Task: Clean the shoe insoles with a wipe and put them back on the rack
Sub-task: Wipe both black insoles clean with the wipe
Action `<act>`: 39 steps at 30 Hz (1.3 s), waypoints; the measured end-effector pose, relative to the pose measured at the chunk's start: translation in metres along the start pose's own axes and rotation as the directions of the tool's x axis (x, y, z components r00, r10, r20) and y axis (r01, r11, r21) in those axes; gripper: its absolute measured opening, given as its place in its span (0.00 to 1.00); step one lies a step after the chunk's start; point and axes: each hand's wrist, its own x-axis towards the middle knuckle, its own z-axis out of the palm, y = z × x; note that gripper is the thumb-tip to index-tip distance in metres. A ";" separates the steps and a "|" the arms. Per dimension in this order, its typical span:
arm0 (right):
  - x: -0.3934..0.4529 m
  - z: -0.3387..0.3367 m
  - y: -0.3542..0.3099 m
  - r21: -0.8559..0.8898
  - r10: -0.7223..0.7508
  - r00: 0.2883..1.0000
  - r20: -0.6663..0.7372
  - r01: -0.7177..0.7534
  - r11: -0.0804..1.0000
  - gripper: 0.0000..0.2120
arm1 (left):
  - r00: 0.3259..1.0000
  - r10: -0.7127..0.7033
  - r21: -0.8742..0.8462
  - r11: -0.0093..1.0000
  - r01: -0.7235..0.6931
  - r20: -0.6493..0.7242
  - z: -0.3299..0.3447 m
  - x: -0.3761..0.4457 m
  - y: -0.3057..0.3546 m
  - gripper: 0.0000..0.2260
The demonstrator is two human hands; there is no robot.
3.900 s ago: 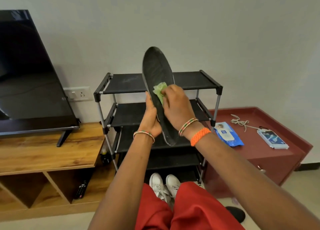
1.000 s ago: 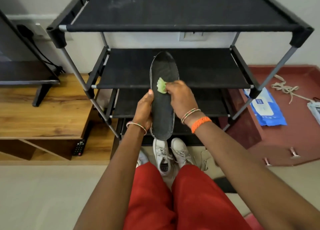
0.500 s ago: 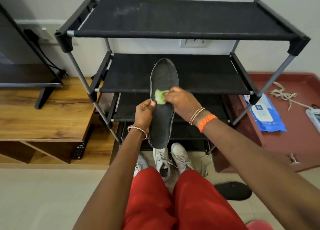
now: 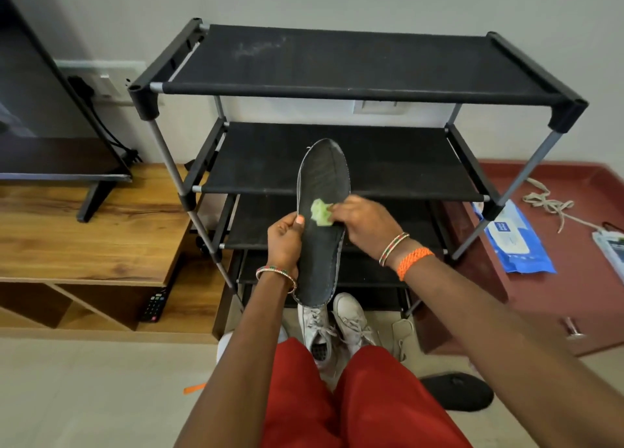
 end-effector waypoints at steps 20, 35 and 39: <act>-0.026 -0.033 -0.052 0.226 0.248 0.962 -0.118 -0.217 0.950 0.11 | 0.998 0.050 0.003 0.999 -0.050 -0.027 0.004 -0.017 0.026 0.13; -0.038 -0.042 -0.047 0.176 0.328 0.929 -0.172 -0.299 0.938 0.07 | 0.992 0.063 0.078 0.994 -0.072 0.105 0.004 -0.039 0.023 0.13; -0.032 -0.053 -0.045 0.194 0.422 0.866 -0.266 -0.381 0.904 0.07 | 0.981 0.096 0.065 0.992 -0.108 0.168 0.010 -0.051 0.028 0.11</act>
